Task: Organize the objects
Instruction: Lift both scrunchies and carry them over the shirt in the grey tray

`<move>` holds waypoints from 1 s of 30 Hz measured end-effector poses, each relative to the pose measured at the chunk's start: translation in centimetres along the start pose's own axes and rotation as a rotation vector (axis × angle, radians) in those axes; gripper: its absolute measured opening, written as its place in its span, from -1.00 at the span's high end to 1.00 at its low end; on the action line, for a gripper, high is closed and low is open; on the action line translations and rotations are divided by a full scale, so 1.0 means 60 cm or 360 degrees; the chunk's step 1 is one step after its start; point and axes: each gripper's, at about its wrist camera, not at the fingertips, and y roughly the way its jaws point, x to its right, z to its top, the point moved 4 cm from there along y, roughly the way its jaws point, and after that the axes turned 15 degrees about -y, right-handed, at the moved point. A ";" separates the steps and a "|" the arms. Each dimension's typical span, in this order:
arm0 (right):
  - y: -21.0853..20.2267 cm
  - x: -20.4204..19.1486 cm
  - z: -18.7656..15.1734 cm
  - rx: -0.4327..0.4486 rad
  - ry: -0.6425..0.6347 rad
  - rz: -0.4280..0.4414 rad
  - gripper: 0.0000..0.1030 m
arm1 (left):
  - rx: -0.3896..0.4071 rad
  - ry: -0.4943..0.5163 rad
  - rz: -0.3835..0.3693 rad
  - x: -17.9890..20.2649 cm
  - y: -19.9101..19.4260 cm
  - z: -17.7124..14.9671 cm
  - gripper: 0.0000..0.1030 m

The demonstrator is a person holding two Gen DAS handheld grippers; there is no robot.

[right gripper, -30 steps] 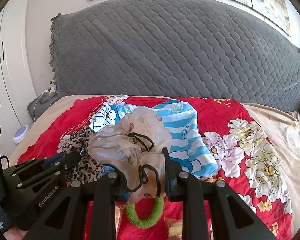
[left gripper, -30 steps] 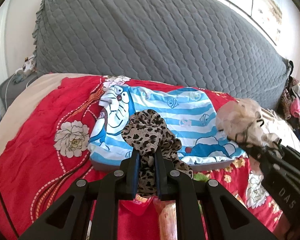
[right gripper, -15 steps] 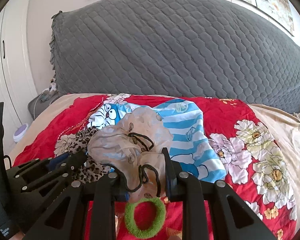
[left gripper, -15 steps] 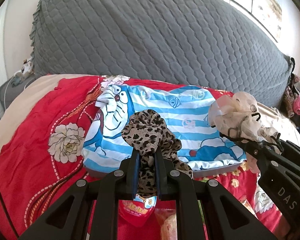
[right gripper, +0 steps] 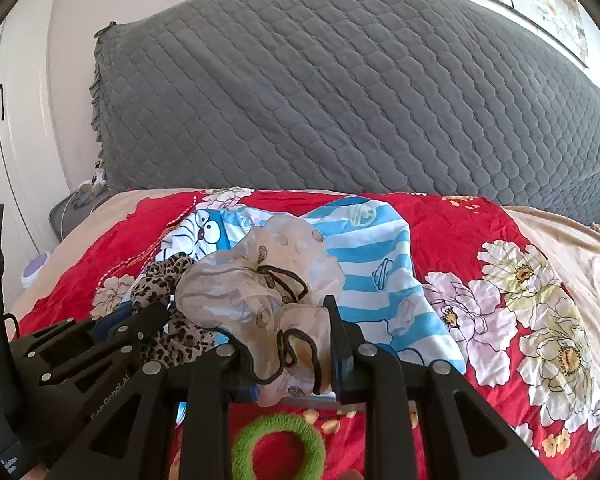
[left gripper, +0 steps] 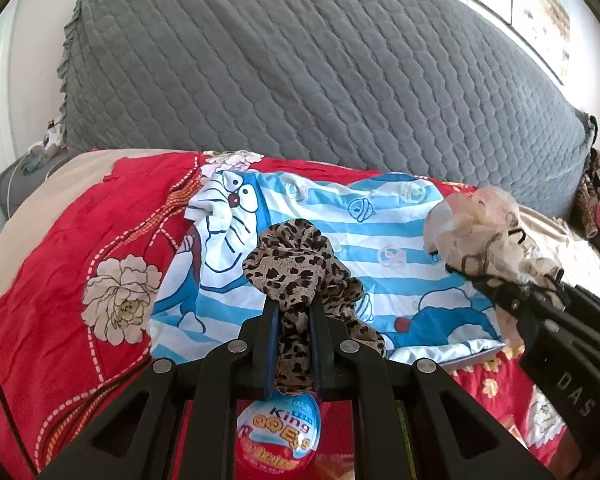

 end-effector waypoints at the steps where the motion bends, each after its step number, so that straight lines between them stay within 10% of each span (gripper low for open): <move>1: 0.003 0.002 0.001 0.0004 0.0006 0.0001 0.52 | -0.0006 0.0002 0.0004 0.000 0.005 0.000 0.73; 30: 0.144 0.036 -0.040 -0.0073 0.0114 0.0090 0.52 | -0.0063 0.0042 0.0024 0.014 0.118 -0.001 0.74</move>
